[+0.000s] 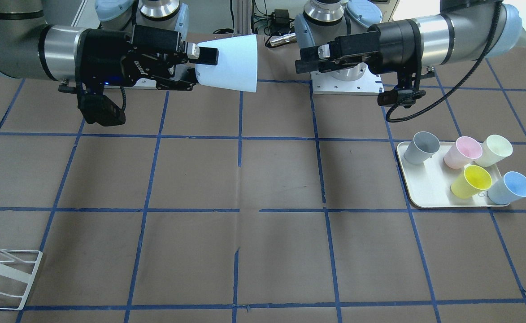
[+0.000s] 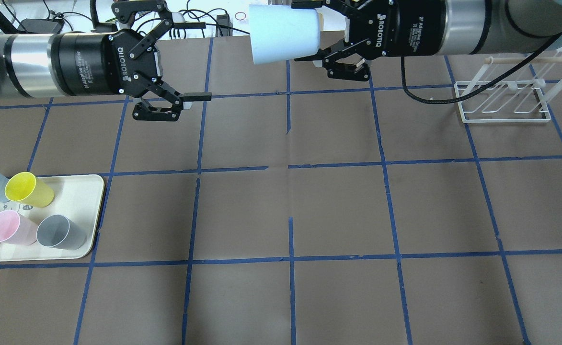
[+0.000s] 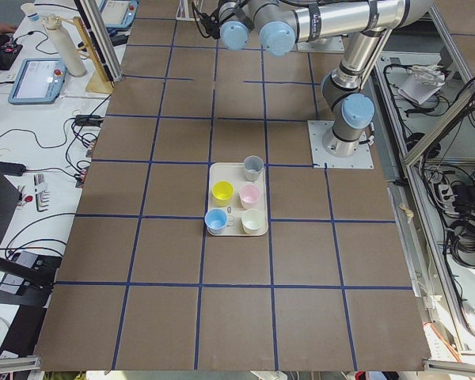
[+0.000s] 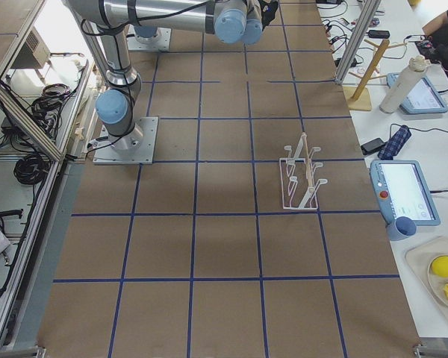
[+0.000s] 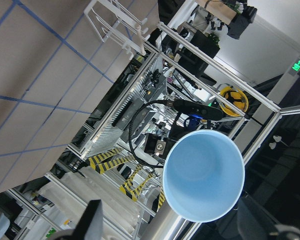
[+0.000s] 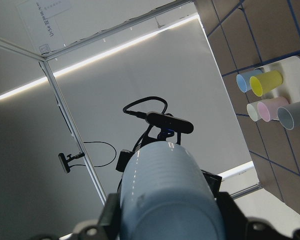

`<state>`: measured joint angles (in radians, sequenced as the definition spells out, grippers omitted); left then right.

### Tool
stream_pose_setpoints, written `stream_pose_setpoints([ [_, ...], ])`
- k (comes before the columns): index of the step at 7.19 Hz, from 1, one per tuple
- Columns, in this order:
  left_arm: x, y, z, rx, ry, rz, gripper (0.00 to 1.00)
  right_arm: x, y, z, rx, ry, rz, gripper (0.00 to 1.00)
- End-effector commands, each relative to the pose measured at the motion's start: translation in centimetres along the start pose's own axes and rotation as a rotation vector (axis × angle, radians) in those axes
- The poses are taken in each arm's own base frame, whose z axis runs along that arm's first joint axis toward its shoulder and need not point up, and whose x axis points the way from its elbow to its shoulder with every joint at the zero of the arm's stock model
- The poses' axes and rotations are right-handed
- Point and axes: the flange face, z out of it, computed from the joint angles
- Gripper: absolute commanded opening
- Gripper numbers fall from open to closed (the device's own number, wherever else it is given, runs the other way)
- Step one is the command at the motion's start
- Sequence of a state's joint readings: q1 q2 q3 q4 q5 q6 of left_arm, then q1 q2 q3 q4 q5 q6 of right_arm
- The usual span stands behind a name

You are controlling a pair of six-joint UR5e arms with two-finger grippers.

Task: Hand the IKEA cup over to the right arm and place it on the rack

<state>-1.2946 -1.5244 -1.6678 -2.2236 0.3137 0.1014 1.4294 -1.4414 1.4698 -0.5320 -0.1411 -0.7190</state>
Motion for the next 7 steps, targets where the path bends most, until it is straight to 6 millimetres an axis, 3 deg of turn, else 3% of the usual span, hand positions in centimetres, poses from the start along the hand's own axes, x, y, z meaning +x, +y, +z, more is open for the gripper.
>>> stream_pose_setpoints([
  [1, -0.1, -0.9, -4.0, 0.148, -0.376, 0.15, 0.94, 0.0, -0.3, -4.3, -0.079, 0.22, -0.078, 0.33],
  [2, -0.1, -1.0, -5.5, 0.24, -0.61, 0.247, 0.95, 0.4, -0.9, -5.9, -0.095, 0.358, -0.117, 0.33],
  [4, -0.6, 0.8, -6.8, 0.314, -0.966, 0.382, 0.98, 0.3, -3.2, -9.6, -0.013, 0.626, -0.182, 0.33],
  [6, -1.7, 2.1, -7.1, 0.34, -1.21, 0.412, 0.97, 0.6, -5.1, -14.1, 0.053, 0.912, -0.289, 0.34],
  [7, -2.7, 2.7, -5.8, 0.31, -1.249, 0.442, 0.97, 1.0, -6.9, -16.1, 0.089, 1.107, -0.348, 0.34],
])
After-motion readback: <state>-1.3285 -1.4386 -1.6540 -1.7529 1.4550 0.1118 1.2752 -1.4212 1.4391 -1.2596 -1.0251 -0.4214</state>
